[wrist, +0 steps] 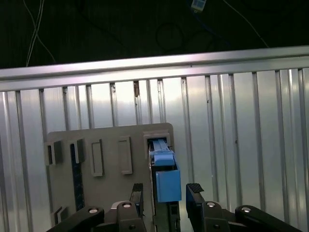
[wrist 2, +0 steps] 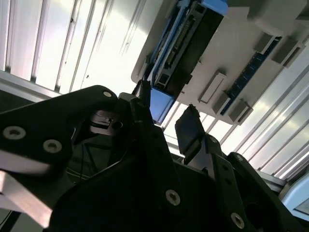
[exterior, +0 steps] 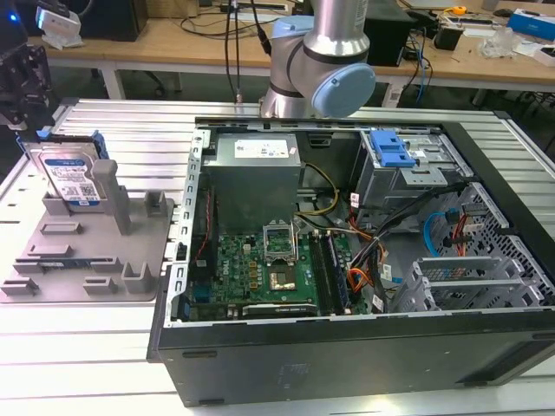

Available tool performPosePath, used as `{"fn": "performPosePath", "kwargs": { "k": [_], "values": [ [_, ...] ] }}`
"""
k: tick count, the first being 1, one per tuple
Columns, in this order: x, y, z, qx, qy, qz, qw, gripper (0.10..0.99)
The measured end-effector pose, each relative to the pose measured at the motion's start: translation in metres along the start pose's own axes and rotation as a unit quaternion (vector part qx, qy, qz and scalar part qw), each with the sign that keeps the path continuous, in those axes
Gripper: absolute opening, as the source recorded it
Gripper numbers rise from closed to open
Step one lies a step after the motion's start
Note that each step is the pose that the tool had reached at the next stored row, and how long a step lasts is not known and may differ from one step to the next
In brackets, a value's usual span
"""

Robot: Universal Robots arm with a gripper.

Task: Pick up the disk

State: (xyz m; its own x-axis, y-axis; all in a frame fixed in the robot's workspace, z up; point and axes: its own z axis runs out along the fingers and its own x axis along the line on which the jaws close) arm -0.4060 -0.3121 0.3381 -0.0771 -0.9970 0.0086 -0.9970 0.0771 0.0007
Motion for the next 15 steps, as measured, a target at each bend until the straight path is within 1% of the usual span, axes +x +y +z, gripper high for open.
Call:
{"fn": "performPosePath", "kwargs": {
  "k": [1,2,4,5,8,11,15],
  "values": [
    [0.0000,-0.0001,0.0002,0.0000,0.0002,0.000,1.0000,0.482],
    [0.0000,-0.0001,0.0015,0.0001,0.0016,-0.001,1.0000,0.482],
    [-0.0009,0.0005,0.0026,0.0002,0.0030,-0.001,1.0000,0.482],
    [-0.0026,0.0016,0.0037,0.0004,0.0042,-0.005,1.0000,0.482],
    [-0.0038,0.0022,0.0054,0.0006,0.0057,-0.012,0.9999,0.482],
    [-0.0053,0.0024,0.0087,0.0010,0.0082,-0.027,0.9996,0.482],
    [-0.0053,0.0025,0.0117,0.0011,0.0090,-0.032,0.9995,0.482]
  ]
}}
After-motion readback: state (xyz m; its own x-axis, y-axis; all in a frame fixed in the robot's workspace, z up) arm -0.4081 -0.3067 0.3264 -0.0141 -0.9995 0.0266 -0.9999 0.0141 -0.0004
